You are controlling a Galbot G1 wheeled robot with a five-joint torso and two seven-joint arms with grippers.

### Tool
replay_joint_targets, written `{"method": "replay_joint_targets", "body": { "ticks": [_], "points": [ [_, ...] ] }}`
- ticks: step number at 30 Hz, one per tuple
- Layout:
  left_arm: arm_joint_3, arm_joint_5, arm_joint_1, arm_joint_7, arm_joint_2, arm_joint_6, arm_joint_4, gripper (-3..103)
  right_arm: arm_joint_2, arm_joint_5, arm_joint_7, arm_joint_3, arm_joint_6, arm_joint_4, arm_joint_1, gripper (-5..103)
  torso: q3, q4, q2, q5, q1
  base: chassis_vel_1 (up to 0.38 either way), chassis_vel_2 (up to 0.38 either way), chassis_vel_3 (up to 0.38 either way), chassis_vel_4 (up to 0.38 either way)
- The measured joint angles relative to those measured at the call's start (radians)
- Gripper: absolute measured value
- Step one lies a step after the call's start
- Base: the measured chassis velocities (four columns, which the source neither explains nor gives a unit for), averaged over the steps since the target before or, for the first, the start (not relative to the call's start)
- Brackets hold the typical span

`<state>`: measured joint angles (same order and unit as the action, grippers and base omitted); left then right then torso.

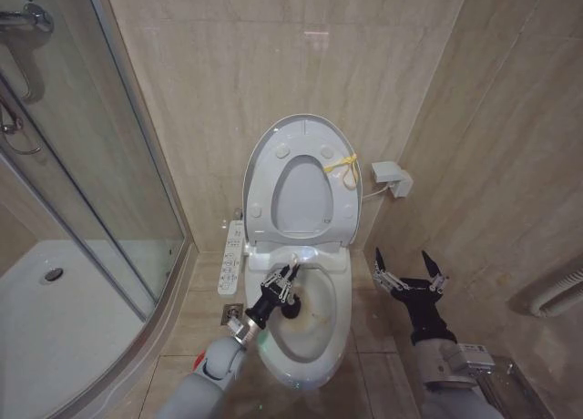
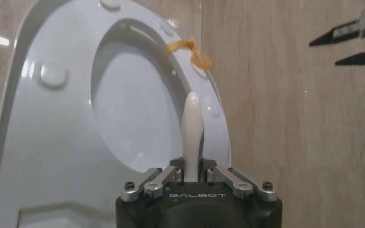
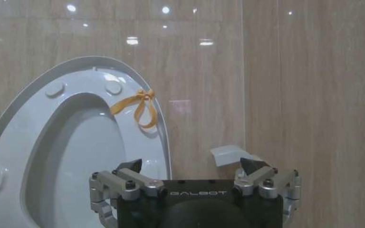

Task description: Open the toilet lid, clean the toilet bowl with a toilet brush, close the toilet lid, and flush.

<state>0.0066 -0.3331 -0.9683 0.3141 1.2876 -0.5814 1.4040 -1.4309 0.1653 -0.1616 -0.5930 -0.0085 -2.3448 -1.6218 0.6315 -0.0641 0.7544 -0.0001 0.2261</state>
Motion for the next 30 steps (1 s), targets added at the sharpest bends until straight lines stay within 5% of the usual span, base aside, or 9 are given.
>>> {"method": "replay_joint_targets", "body": {
  "ticks": [13,30],
  "points": [
    [-0.11,-0.018,-0.169,-0.057,-0.097,0.077,0.225,18,0.0,0.0,0.0,0.0,0.0,0.0,0.0,100,0.0,0.0001,0.0,-0.0002,0.0,0.0,0.0,0.0,0.0],
    [-0.252,-0.015,-0.384,-0.086,-0.16,0.095,0.561,18,0.0,0.0,0.0,0.0,0.0,0.0,0.0,100,0.0,0.0001,0.0,-0.0001,0.0,0.0,0.0,0.0,0.0]
  ]
}}
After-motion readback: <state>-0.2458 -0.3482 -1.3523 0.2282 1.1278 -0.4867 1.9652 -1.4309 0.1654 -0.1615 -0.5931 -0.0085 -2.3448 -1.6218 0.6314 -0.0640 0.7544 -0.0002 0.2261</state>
